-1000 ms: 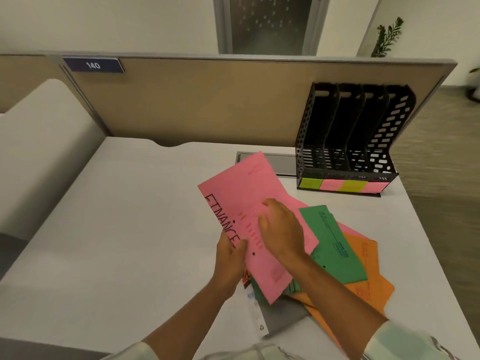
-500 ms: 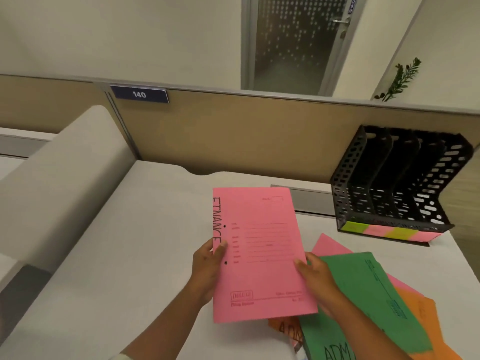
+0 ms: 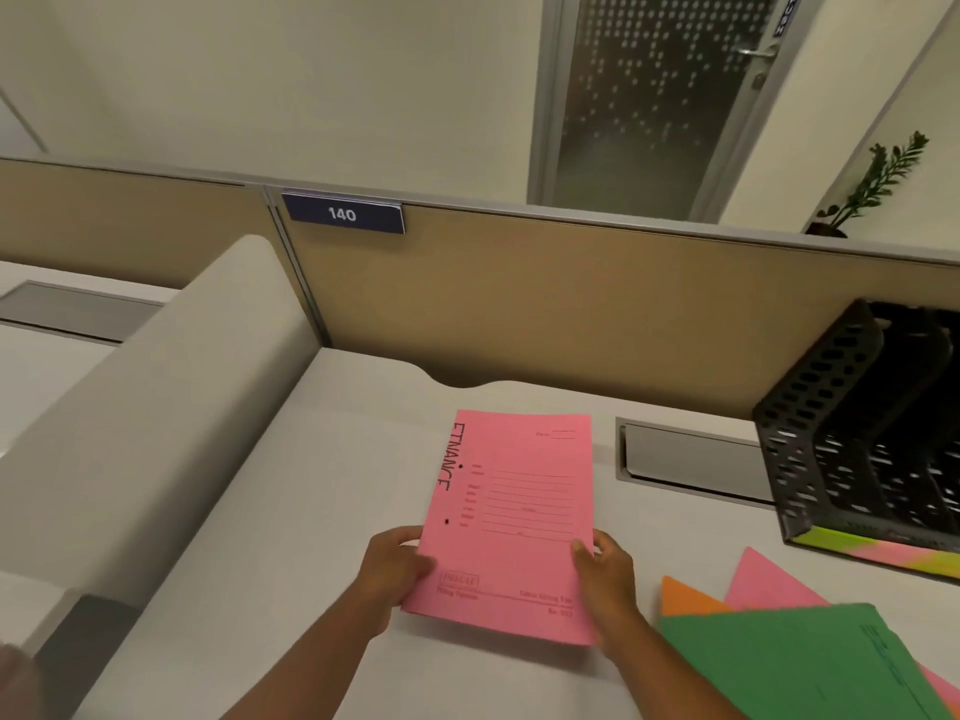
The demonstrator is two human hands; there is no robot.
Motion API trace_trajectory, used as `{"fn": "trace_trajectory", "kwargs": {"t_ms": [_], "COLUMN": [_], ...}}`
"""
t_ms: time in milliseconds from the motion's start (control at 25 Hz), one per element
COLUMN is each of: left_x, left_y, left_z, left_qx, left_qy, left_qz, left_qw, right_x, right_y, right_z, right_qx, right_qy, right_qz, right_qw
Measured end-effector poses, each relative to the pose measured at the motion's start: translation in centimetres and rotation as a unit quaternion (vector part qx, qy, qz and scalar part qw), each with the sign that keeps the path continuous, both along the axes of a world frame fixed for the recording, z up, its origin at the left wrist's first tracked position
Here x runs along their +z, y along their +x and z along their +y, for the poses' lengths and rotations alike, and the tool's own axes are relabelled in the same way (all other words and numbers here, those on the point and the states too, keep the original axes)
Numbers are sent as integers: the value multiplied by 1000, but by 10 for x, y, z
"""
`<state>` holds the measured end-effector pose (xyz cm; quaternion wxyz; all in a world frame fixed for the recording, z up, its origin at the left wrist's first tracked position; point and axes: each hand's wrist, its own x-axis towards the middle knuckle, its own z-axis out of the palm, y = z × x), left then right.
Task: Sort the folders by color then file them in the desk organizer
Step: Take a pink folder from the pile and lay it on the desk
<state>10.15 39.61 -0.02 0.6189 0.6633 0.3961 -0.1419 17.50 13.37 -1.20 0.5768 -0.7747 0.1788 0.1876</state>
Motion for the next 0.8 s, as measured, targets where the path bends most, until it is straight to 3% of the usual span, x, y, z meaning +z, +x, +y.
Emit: {"fn": "trace_trajectory", "kwargs": {"t_ms": [240, 800], "left_x": [-31, -63], "left_y": [38, 75], "left_z": [65, 127], "left_qx": [77, 28], "left_qy": [103, 234], "left_qz": [-26, -18], "left_qw": [991, 972], "right_x": [-19, -33], "right_y": [38, 73], "right_z": [73, 138], "right_qx": [55, 185], "right_qy": [-29, -75], "right_qz": [40, 87], "right_qw": [997, 976]}}
